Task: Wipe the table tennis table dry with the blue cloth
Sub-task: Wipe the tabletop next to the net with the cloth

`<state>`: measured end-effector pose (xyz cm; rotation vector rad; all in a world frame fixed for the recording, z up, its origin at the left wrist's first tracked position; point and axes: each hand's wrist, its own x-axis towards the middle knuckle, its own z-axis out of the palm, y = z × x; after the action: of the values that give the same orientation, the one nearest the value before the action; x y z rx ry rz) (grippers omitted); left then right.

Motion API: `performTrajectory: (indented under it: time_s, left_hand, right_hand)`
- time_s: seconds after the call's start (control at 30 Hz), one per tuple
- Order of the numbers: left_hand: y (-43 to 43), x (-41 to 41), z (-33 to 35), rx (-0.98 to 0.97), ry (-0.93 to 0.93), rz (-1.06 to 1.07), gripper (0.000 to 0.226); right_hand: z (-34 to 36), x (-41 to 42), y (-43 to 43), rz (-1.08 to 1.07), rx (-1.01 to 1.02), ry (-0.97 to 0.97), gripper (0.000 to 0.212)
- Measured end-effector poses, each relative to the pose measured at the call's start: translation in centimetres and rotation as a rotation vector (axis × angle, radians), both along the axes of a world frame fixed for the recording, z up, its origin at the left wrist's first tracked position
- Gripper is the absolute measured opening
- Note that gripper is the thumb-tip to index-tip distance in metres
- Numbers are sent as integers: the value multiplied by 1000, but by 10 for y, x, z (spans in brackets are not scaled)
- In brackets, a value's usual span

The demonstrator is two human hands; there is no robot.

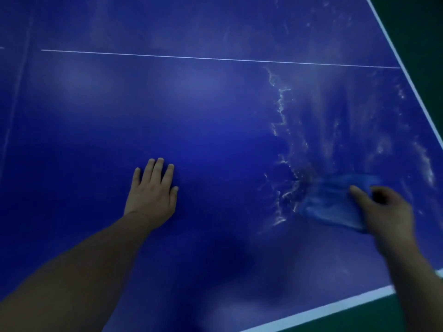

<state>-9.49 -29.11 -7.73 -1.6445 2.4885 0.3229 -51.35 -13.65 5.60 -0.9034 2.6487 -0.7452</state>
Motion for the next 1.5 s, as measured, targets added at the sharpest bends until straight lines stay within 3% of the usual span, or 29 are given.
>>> performTrajectory:
  time_s: [0.07,0.2,0.27,0.33,0.47,0.57,0.63,0.7,0.87,1.0,1.1,1.13,1.2,1.3,1.37,1.5]
  left_hand:
    - [1,1,2,12,-12,-4,64]
    - [4,0,8,13,-27,9,63]
    - [5,-3,11,11,-44,8,63]
    - [6,-3,12,9,-57,15,62]
    - [15,-3,10,0,-36,35,62]
    - [19,-1,8,11,-15,36,62]
    - [19,-1,5,-2,-4,31,62]
    - [20,-1,5,-1,1,37,62]
    - [22,-3,-1,-26,3,48,62]
    - [22,-3,-5,-34,11,53,62]
    - [22,-3,-6,-43,18,52,62]
    - [22,-3,-6,-41,27,49,61]
    - [21,-2,-6,-41,52,49,61]
    - [17,-1,-5,-64,90,36,59]
    - [13,-2,-4,-85,124,20,63]
    - [4,-16,-5,-83,175,-58,67]
  right_hand:
    - [33,-29,11,15,75,30,35]
    - [80,-66,23,79,244,291,19]
    - [90,-69,21,63,233,295,37]
    - [94,-45,10,96,173,250,45]
    - [79,33,4,313,71,79,13]
    - [61,73,0,335,-109,-256,20]
    - [34,86,-1,302,-138,-336,29]
    - [1,107,1,383,-89,-262,34]
    - [-82,157,23,659,-23,61,16]
    - [-127,211,54,928,-40,212,34]
    - [-147,200,36,1123,-13,466,38]
    - [-149,184,18,1088,13,521,39]
    - [-149,141,-24,811,76,551,38]
    - [-138,86,-59,453,132,461,42]
    - [-136,91,-48,495,53,496,41]
    - [-150,167,13,918,-78,528,36]
